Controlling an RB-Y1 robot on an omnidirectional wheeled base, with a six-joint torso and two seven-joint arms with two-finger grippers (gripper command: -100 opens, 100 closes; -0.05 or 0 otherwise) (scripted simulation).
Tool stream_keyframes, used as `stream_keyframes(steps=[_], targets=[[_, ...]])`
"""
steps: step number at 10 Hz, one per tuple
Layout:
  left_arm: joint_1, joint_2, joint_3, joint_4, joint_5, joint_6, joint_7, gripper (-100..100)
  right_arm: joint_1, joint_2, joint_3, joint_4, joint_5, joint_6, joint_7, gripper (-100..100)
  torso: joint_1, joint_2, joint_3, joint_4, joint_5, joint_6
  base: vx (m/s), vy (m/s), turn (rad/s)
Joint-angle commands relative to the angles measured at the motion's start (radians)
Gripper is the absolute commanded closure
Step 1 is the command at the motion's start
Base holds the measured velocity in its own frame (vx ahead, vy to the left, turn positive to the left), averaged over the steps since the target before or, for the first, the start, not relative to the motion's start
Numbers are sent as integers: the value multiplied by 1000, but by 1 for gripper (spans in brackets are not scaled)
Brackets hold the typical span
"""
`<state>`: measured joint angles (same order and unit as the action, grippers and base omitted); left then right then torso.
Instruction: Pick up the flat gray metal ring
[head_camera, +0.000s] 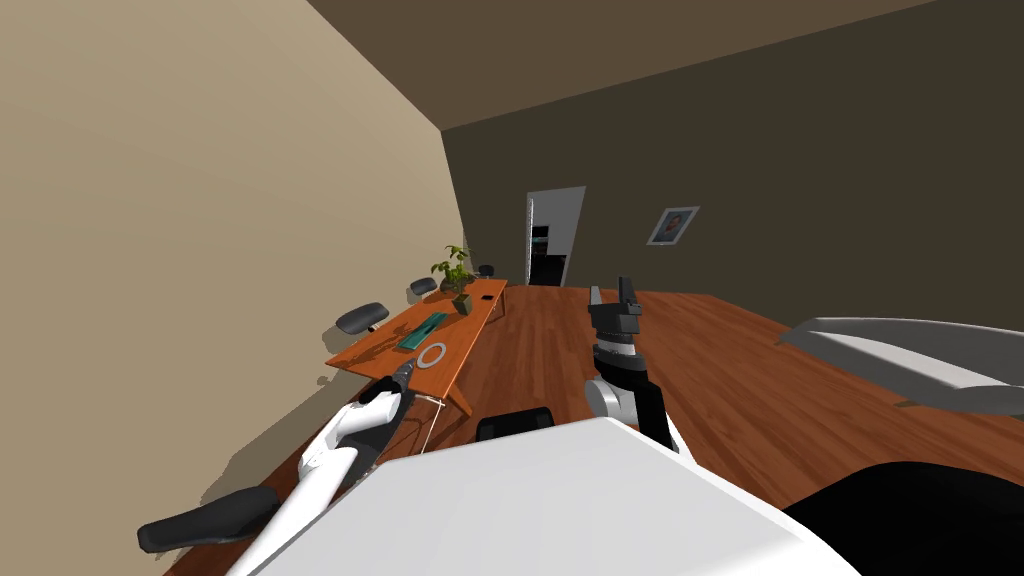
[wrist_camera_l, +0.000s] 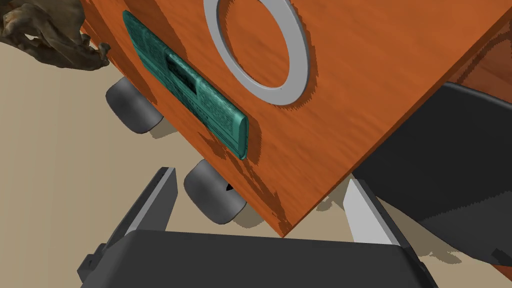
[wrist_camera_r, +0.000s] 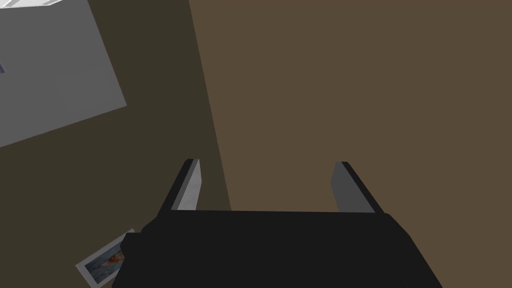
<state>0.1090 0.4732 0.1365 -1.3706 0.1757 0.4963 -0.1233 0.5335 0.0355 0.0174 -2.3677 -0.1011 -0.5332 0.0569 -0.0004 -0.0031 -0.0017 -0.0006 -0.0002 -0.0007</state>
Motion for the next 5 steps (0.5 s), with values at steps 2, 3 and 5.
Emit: stream_keyframes(steps=[2,3,5], targets=[[-33,22,19,75,26,57,-12,-100,0,0,0,0,0,0,0,0,1,2,1,0,0,0,28,-14,-21],[-33,22,19,96,26,57,-12,-100,0,0,0,0,0,0,0,0,0,1,1,0,0,0,46,-14,-30],[-64,37,39,155,43,107,-20,-100,0,0,0,0,0,0,0,0,0,-2,-1,0,0,0,77,-21,-27]])
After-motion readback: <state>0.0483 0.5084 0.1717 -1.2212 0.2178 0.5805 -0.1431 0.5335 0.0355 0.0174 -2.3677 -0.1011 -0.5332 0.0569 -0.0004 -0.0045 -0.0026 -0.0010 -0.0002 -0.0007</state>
